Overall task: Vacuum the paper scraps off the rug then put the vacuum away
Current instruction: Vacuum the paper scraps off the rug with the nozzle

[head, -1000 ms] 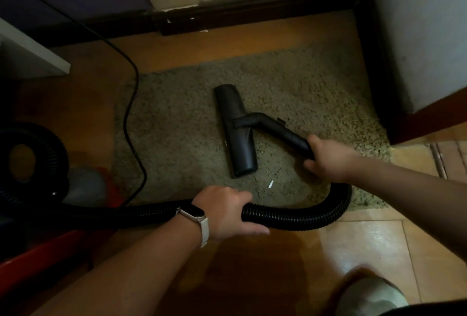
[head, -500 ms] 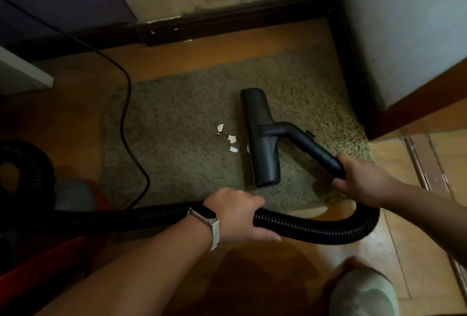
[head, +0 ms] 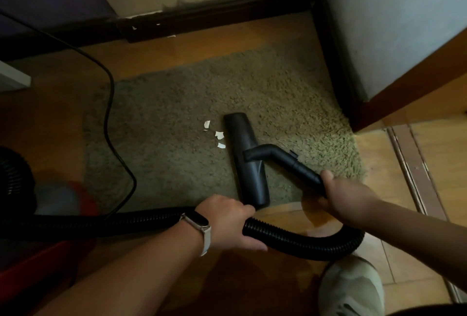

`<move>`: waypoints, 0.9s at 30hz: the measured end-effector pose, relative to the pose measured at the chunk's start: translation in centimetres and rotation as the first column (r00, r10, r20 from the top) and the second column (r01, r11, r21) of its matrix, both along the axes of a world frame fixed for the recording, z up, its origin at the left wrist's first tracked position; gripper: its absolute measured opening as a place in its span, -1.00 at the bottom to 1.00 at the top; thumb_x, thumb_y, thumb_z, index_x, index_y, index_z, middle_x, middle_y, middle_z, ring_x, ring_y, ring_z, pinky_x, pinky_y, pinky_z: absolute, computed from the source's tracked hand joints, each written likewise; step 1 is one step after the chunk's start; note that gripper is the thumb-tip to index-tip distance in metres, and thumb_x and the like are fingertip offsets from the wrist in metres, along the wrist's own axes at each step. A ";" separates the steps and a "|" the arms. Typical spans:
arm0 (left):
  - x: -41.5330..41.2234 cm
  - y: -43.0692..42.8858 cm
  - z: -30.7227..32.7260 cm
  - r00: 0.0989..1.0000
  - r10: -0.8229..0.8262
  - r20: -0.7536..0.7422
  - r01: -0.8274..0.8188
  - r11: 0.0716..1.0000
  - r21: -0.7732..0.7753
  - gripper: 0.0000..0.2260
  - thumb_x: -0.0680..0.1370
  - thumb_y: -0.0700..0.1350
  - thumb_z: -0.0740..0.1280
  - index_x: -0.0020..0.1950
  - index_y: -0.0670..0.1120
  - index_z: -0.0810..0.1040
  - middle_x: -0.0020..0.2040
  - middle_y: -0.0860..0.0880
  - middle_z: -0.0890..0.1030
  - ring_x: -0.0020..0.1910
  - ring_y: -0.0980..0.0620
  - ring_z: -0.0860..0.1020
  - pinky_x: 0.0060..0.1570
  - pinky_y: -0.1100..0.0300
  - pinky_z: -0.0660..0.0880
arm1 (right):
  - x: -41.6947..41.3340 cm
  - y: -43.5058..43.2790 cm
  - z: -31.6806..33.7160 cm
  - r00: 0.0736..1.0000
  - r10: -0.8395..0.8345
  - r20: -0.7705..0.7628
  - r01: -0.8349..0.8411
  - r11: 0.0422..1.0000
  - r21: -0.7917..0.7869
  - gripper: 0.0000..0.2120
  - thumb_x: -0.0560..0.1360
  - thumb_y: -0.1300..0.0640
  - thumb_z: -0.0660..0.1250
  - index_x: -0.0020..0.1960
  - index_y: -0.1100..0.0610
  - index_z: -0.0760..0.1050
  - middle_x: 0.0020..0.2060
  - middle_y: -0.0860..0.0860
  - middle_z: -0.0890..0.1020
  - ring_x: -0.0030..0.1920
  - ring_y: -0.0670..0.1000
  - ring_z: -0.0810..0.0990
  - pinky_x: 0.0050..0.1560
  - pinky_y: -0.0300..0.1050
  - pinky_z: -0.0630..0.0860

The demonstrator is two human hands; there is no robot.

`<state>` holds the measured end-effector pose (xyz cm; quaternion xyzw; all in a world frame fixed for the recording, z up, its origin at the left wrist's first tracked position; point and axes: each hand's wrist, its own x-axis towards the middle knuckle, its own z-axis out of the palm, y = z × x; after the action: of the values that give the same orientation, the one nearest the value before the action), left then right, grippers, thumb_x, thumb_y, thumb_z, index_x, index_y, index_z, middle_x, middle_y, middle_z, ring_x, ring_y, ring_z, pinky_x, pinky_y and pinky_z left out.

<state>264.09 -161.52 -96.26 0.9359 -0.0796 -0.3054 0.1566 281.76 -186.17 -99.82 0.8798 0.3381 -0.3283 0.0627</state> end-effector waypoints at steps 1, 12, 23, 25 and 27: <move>-0.2 0.3 0.1 1.000 0.002 0.000 -0.002 1.000 0.006 -0.45 0.40 0.56 0.13 -0.05 0.10 0.43 -0.23 0.14 0.49 -0.28 0.14 0.49 -0.31 0.20 0.42 | -0.2 0.9 0.1 1.000 0.017 -0.002 -0.017 1.000 0.000 -0.68 0.53 -0.10 0.29 0.05 -0.04 0.16 -0.28 -0.12 0.41 -0.36 -0.09 0.42 -0.43 -0.12 0.32; -2.7 2.1 -0.3 0.992 0.114 0.057 -0.114 0.993 -0.001 -0.43 0.34 0.59 0.06 -0.07 0.13 0.43 -0.24 0.17 0.48 -0.29 0.21 0.47 -0.33 0.28 0.38 | 0.4 4.8 -0.5 0.996 0.041 -0.079 -0.029 0.989 0.147 -0.68 0.54 -0.10 0.31 -0.02 -0.07 0.14 -0.27 -0.10 0.45 -0.34 -0.09 0.45 -0.45 -0.14 0.28; -1.6 3.5 -0.4 0.958 0.231 0.171 -0.231 0.973 -0.020 -0.45 0.32 0.62 -0.01 -0.14 0.17 0.32 -0.29 0.18 0.43 -0.32 0.19 0.44 -0.37 0.27 0.33 | 5.4 7.5 0.2 0.994 -0.102 -0.048 0.108 0.984 0.141 -0.71 0.52 -0.09 0.37 0.06 -0.03 0.30 -0.25 -0.03 0.53 -0.31 -0.04 0.54 -0.40 -0.13 0.37; -1.9 3.8 -0.4 0.950 0.255 0.177 -0.255 0.967 -0.027 -0.47 0.32 0.62 0.00 -0.14 0.18 0.30 -0.31 0.18 0.40 -0.34 0.20 0.41 -0.38 0.28 0.29 | 6.0 9.1 0.3 0.996 -0.073 -0.058 0.079 0.990 0.120 -0.71 0.52 -0.09 0.37 0.08 -0.03 0.30 -0.23 -0.04 0.53 -0.29 -0.04 0.55 -0.39 -0.13 0.38; -2.4 4.0 -0.6 0.942 0.290 0.169 -0.288 0.957 -0.033 -0.47 0.33 0.62 0.00 -0.14 0.19 0.32 -0.30 0.18 0.42 -0.33 0.23 0.41 -0.36 0.29 0.32 | 6.4 11.1 0.4 0.997 -0.056 -0.049 0.061 0.993 0.099 -0.70 0.52 -0.10 0.36 0.11 -0.05 0.30 -0.22 -0.03 0.53 -0.27 -0.04 0.54 -0.38 -0.12 0.40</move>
<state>261.71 -157.55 -96.83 0.9596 0.0441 -0.1969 0.1958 288.14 -175.07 -99.44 0.8836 0.3296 -0.3327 0.0008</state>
